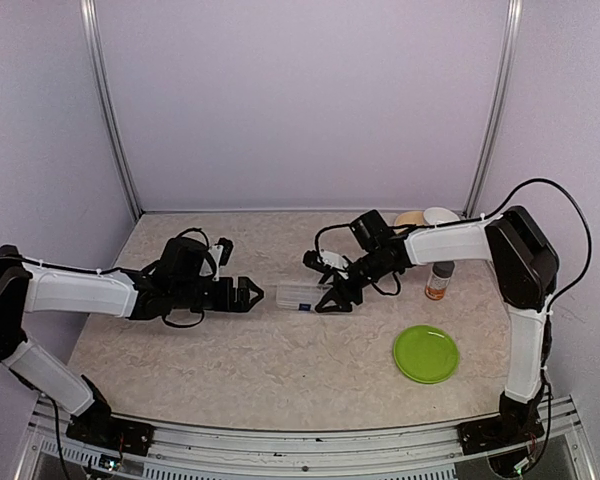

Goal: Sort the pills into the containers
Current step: Pick up the pill container from the center of the board, then pass from the right arm to the left, then open the lid of the pill container.

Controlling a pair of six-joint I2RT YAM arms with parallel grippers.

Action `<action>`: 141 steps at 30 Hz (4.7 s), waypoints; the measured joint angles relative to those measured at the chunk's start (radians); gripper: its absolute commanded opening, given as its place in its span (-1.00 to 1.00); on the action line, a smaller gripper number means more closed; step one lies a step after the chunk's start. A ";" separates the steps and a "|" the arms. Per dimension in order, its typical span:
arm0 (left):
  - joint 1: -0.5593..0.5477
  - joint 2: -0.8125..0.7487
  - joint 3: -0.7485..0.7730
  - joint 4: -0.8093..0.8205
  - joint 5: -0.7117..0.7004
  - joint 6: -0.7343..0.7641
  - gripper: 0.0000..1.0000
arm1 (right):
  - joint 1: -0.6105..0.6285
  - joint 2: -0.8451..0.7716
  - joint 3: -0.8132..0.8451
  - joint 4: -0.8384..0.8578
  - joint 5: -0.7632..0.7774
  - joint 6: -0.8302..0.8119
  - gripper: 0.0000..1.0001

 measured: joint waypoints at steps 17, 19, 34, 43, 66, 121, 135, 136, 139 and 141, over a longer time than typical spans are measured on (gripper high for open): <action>-0.009 -0.225 -0.288 0.464 0.169 0.084 0.98 | 0.000 -0.203 -0.112 0.061 -0.170 0.226 0.31; -0.025 -0.229 -0.288 0.494 0.183 0.109 0.98 | 0.000 -0.231 -0.126 0.061 -0.187 0.240 0.31; -0.082 -0.114 -0.235 0.647 0.383 0.244 0.98 | 0.071 -0.316 -0.199 0.010 -0.282 0.246 0.30; -0.094 -0.103 -0.206 0.639 0.487 0.307 0.98 | 0.079 -0.324 -0.215 -0.003 -0.309 0.240 0.30; -0.101 -0.001 -0.105 0.550 0.558 0.341 0.86 | 0.103 -0.324 -0.214 -0.037 -0.320 0.208 0.30; -0.095 0.060 0.027 0.291 0.328 0.042 0.28 | 0.306 -0.493 -0.347 0.205 0.360 0.120 0.94; -0.091 0.060 0.047 0.189 0.241 -0.056 0.28 | 0.452 -0.496 -0.481 0.521 0.789 -0.057 0.13; -0.090 0.060 0.047 0.187 0.239 -0.061 0.28 | 0.454 -0.496 -0.484 0.538 0.802 -0.063 0.11; -0.089 0.060 0.047 0.187 0.238 -0.072 0.29 | 0.458 -0.496 -0.491 0.572 0.826 -0.084 0.06; -0.089 0.060 0.047 0.187 0.238 -0.078 0.28 | 0.460 -0.494 -0.494 0.590 0.833 -0.094 0.05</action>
